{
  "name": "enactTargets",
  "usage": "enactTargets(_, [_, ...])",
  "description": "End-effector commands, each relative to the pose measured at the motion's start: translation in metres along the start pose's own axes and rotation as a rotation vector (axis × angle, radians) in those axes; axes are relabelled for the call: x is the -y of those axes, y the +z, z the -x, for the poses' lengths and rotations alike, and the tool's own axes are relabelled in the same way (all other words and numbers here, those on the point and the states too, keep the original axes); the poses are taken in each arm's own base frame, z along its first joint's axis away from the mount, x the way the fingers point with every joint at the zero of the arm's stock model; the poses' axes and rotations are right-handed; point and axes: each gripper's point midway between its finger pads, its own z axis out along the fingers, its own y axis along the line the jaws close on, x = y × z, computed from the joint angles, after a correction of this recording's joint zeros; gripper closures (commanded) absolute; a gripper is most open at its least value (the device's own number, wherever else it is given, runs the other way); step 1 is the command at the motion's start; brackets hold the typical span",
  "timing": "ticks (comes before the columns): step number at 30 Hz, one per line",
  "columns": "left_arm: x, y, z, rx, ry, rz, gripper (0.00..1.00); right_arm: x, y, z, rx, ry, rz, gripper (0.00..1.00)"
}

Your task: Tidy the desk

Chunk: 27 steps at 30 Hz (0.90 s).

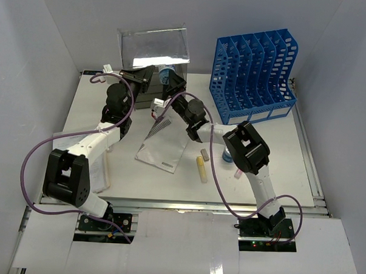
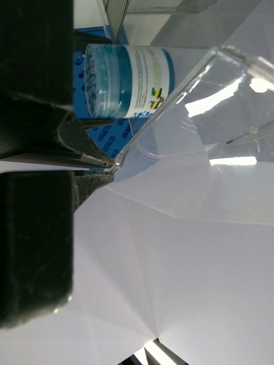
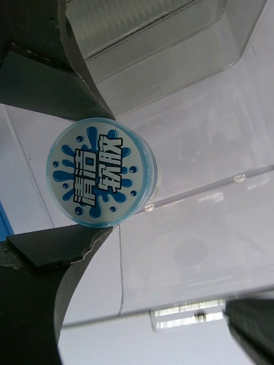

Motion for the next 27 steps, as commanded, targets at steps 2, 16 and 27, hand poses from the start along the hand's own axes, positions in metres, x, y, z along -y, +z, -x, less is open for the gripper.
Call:
enactTargets(2, [0.044, 0.000, 0.018, 0.038, -0.009, -0.100, 1.00, 0.049, 0.027, -0.005, 0.023, -0.029, -0.193, 0.88])
enactTargets(16, [0.042, 0.004, 0.017, 0.035, -0.012, -0.097, 1.00, 0.010, 0.036, -0.049, -0.110, -0.030, -0.061, 0.10])
enactTargets(27, [0.040, 0.005, 0.018, 0.041, 0.002, -0.085, 1.00, 0.016, -0.011, -0.019, -0.077, -0.031, 0.160, 0.10])
